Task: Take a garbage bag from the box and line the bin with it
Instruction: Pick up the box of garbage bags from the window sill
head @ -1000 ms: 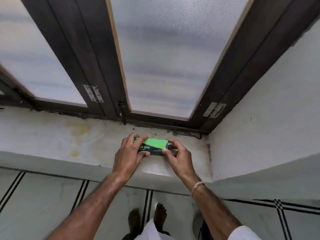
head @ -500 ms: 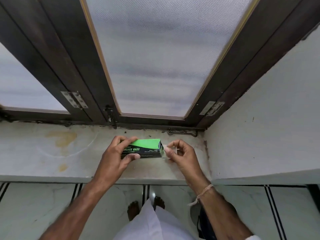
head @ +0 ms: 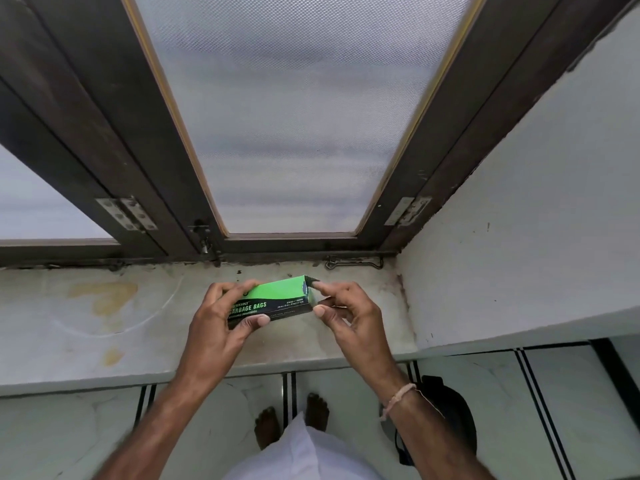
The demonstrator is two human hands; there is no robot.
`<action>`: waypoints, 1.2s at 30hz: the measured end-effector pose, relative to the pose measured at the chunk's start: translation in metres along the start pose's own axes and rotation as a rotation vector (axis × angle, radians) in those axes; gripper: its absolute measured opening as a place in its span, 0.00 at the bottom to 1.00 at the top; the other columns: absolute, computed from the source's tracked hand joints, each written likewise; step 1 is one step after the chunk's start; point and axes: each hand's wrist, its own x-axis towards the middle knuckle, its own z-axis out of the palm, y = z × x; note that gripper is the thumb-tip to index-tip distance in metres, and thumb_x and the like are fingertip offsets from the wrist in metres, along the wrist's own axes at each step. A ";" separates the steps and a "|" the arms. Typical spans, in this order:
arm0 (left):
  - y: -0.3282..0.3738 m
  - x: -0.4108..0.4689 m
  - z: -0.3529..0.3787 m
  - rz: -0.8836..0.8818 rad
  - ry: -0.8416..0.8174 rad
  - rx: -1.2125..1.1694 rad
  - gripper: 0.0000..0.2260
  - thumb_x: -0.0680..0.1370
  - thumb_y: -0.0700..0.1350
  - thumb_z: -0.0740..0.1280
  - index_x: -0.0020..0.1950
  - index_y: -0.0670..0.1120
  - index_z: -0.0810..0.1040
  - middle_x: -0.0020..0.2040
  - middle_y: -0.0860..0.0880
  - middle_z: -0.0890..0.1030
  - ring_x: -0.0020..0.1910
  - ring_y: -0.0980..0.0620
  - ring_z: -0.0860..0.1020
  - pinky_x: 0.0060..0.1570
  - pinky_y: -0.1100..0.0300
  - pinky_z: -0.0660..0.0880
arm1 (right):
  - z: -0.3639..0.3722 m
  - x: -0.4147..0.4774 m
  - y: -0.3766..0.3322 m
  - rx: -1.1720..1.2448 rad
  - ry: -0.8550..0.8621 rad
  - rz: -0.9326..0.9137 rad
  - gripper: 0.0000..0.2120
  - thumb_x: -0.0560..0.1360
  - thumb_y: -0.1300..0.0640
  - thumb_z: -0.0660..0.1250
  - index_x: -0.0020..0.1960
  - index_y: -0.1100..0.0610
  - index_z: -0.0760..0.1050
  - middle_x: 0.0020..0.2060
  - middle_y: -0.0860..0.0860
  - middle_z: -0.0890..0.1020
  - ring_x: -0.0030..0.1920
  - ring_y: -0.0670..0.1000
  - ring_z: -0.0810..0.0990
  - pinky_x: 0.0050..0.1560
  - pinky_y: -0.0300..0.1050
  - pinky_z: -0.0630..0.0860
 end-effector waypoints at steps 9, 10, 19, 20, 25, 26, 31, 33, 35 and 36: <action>-0.001 -0.001 -0.001 0.044 -0.031 -0.012 0.24 0.72 0.59 0.74 0.67 0.62 0.77 0.59 0.58 0.75 0.58 0.66 0.75 0.51 0.68 0.76 | -0.001 0.001 -0.001 0.152 -0.037 0.026 0.06 0.77 0.57 0.74 0.53 0.57 0.82 0.53 0.54 0.80 0.57 0.53 0.84 0.56 0.50 0.84; -0.001 -0.002 -0.001 0.042 -0.028 -0.018 0.24 0.72 0.59 0.74 0.67 0.63 0.77 0.59 0.57 0.75 0.58 0.66 0.75 0.50 0.70 0.76 | -0.001 0.001 -0.002 0.165 -0.015 0.032 0.04 0.78 0.57 0.74 0.49 0.58 0.82 0.52 0.54 0.81 0.56 0.53 0.84 0.55 0.47 0.84; 0.001 0.001 -0.009 0.037 -0.029 0.029 0.25 0.71 0.58 0.73 0.68 0.60 0.78 0.58 0.59 0.75 0.58 0.67 0.74 0.50 0.70 0.76 | -0.006 0.005 -0.010 0.402 -0.205 0.259 0.22 0.75 0.64 0.75 0.67 0.52 0.78 0.63 0.47 0.83 0.51 0.46 0.86 0.57 0.45 0.83; 0.002 0.002 -0.011 0.033 -0.032 0.035 0.25 0.71 0.58 0.74 0.68 0.59 0.78 0.58 0.59 0.75 0.58 0.67 0.75 0.49 0.73 0.75 | -0.006 0.006 -0.009 0.419 -0.218 0.265 0.22 0.75 0.63 0.75 0.68 0.52 0.78 0.64 0.47 0.83 0.51 0.46 0.86 0.58 0.45 0.83; 0.009 0.002 -0.010 0.040 -0.077 0.076 0.26 0.72 0.58 0.74 0.69 0.57 0.79 0.59 0.59 0.75 0.57 0.60 0.78 0.48 0.71 0.76 | 0.001 0.006 -0.007 0.295 -0.214 0.236 0.30 0.71 0.65 0.78 0.69 0.47 0.77 0.64 0.51 0.78 0.50 0.48 0.82 0.54 0.44 0.84; 0.011 0.002 -0.010 0.052 -0.080 0.100 0.26 0.72 0.58 0.74 0.69 0.57 0.79 0.59 0.58 0.75 0.56 0.59 0.78 0.49 0.67 0.77 | 0.002 0.006 -0.006 0.288 -0.204 0.225 0.31 0.70 0.65 0.79 0.69 0.47 0.77 0.64 0.52 0.78 0.50 0.49 0.81 0.53 0.43 0.84; 0.031 0.007 -0.012 0.138 -0.035 0.440 0.27 0.72 0.61 0.74 0.70 0.59 0.77 0.61 0.55 0.75 0.54 0.52 0.77 0.41 0.56 0.77 | 0.002 0.006 0.003 0.425 -0.212 0.245 0.26 0.73 0.62 0.78 0.68 0.46 0.78 0.63 0.54 0.81 0.61 0.54 0.82 0.61 0.52 0.82; 0.043 0.011 -0.013 0.177 -0.020 0.560 0.28 0.71 0.61 0.75 0.70 0.59 0.77 0.62 0.54 0.76 0.55 0.50 0.76 0.38 0.57 0.76 | 0.003 0.005 0.007 0.478 -0.202 0.275 0.25 0.75 0.62 0.76 0.69 0.47 0.78 0.62 0.51 0.83 0.62 0.50 0.83 0.62 0.49 0.81; 0.056 0.015 -0.015 0.218 -0.019 0.645 0.28 0.71 0.60 0.76 0.70 0.59 0.77 0.62 0.53 0.76 0.56 0.49 0.77 0.37 0.54 0.79 | 0.005 0.004 0.008 0.569 -0.193 0.308 0.24 0.76 0.61 0.75 0.70 0.49 0.78 0.63 0.51 0.84 0.64 0.51 0.82 0.62 0.47 0.81; 0.062 0.017 -0.016 0.234 -0.026 0.681 0.28 0.70 0.59 0.77 0.70 0.59 0.77 0.62 0.53 0.76 0.56 0.48 0.77 0.37 0.53 0.81 | 0.005 0.005 0.008 0.614 -0.186 0.326 0.23 0.76 0.59 0.74 0.70 0.49 0.78 0.63 0.52 0.84 0.64 0.53 0.82 0.62 0.48 0.80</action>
